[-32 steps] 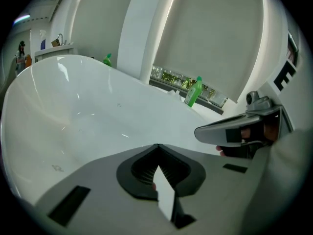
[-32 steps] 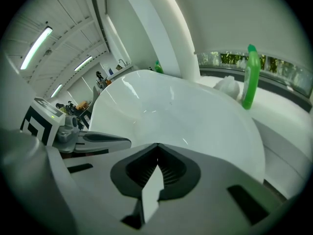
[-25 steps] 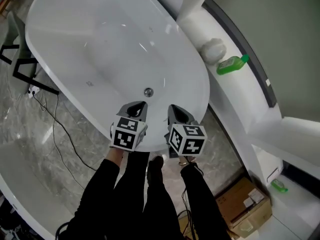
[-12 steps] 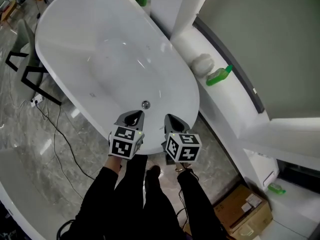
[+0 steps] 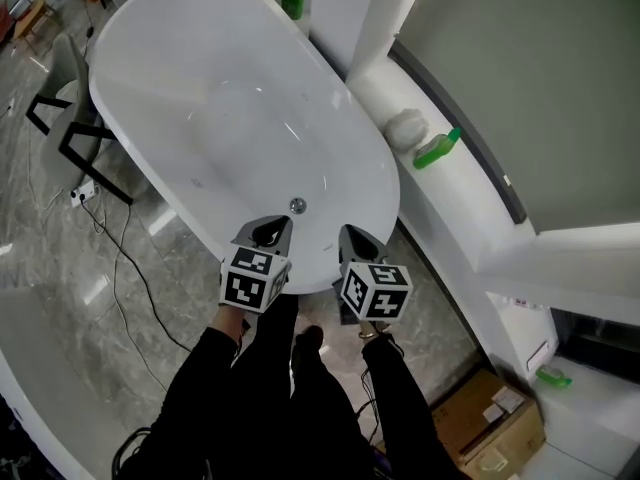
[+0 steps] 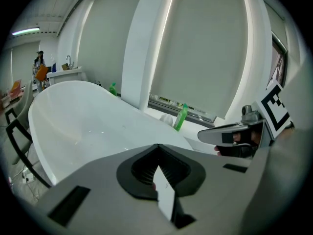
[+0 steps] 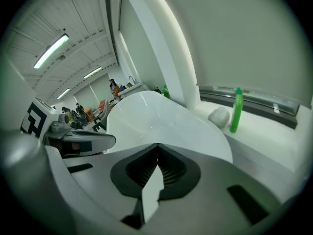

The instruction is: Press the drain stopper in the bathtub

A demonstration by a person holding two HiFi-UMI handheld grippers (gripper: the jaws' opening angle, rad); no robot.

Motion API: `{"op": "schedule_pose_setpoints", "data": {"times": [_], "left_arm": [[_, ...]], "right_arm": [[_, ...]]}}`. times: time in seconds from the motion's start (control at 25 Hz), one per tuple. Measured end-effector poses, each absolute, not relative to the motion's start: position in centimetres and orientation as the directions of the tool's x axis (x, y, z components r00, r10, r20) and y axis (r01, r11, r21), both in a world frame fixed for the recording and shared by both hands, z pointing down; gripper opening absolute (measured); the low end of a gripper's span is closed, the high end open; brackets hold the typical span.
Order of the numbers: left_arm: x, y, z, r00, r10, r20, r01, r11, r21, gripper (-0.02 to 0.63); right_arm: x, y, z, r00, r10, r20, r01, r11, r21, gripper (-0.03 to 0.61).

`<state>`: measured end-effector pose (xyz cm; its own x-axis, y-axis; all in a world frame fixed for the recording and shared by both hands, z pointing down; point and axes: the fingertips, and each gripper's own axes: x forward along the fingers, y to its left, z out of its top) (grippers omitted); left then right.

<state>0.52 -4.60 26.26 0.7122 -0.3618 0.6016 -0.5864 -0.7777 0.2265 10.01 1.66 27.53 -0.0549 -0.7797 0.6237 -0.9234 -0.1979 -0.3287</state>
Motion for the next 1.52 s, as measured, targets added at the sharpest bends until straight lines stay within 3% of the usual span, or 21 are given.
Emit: {"op": "schedule_pose_setpoints", "data": {"times": [1.52], "left_arm": [[-2.7,-0.4,22.5,0.711,-0.437,0.550,-0.614,-0.767,0.184,0.008]], "right_arm": [[7.4,6.3,24.4,-0.071,-0.806,0.587,-0.958,-0.109,-0.266,0.002]]}}
